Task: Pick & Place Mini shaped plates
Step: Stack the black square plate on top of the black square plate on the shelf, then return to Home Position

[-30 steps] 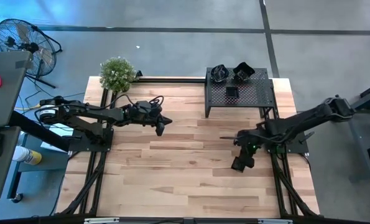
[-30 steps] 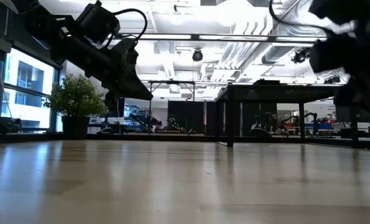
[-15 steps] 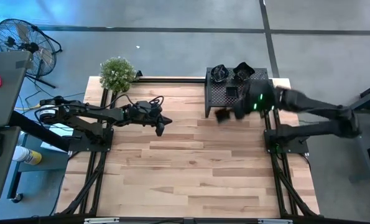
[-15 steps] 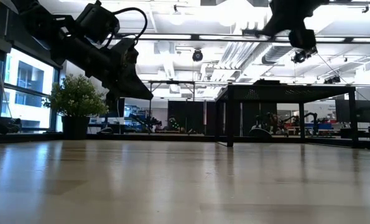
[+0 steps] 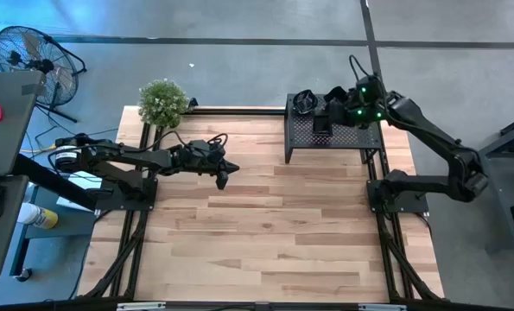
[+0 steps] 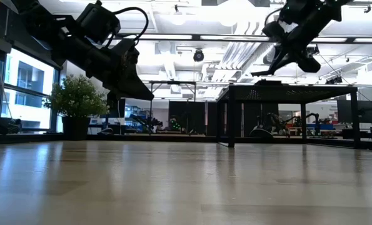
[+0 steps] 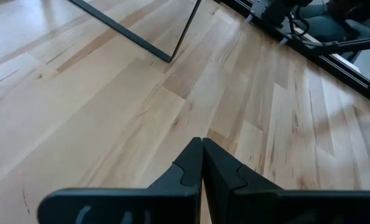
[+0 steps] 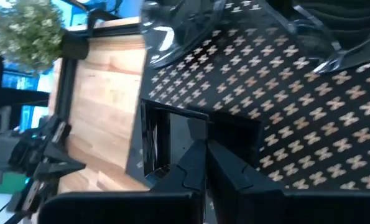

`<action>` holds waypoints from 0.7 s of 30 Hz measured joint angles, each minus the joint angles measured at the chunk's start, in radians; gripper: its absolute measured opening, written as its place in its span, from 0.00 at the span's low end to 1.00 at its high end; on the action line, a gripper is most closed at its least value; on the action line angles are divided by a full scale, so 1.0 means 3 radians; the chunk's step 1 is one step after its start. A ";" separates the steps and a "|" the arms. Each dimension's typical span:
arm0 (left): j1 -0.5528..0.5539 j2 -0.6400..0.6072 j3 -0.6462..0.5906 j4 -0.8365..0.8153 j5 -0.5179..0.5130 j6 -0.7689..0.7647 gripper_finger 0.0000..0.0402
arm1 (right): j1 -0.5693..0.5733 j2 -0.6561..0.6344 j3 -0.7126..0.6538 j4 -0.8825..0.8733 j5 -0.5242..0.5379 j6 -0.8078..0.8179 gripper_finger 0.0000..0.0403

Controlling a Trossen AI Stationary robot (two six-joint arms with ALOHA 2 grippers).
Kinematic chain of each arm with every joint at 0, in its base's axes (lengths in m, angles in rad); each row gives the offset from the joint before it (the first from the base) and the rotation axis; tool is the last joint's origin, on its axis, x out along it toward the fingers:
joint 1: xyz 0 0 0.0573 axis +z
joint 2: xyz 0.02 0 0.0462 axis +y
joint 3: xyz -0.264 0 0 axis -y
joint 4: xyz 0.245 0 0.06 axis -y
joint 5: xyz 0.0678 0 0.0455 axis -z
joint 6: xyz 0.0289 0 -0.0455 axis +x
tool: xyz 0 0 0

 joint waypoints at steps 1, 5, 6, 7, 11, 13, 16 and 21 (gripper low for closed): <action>0.0000 0.0000 0.0000 -0.0001 0.0000 0.0001 0.00 | -0.0029 0.0026 0.0000 0.0001 -0.0001 -0.0017 0.01; 0.0000 0.0000 0.0000 -0.0001 -0.0001 0.0000 0.00 | -0.0087 0.0108 0.0000 0.0000 -0.0057 -0.0074 0.04; 0.0000 0.0000 0.0000 -0.0001 -0.0001 0.0000 0.00 | -0.0091 0.0120 0.0000 0.0000 -0.0075 -0.0079 0.05; 0.0000 0.0000 0.0000 -0.0001 0.0000 0.0000 0.00 | -0.0091 0.0130 0.0000 0.0000 -0.0079 -0.0080 0.07; 0.0000 0.0000 0.0000 0.0023 0.0001 0.0013 0.00 | -0.0093 0.0115 0.0000 -0.0002 -0.0009 -0.0130 0.17; 0.0001 0.0000 0.0000 0.0064 0.0001 -0.0014 0.00 | -0.0093 0.0067 0.0000 -0.0003 0.0068 -0.0197 0.21; 0.0001 -0.0060 0.0000 0.0143 0.0016 -0.0079 0.00 | -0.0100 -0.0051 0.0001 -0.0019 0.0109 -0.0359 0.27; 0.0001 -0.0218 -0.0030 0.0217 0.0089 0.0186 0.00 | 0.0021 -0.0366 -0.0050 0.0045 0.0210 -0.0890 0.24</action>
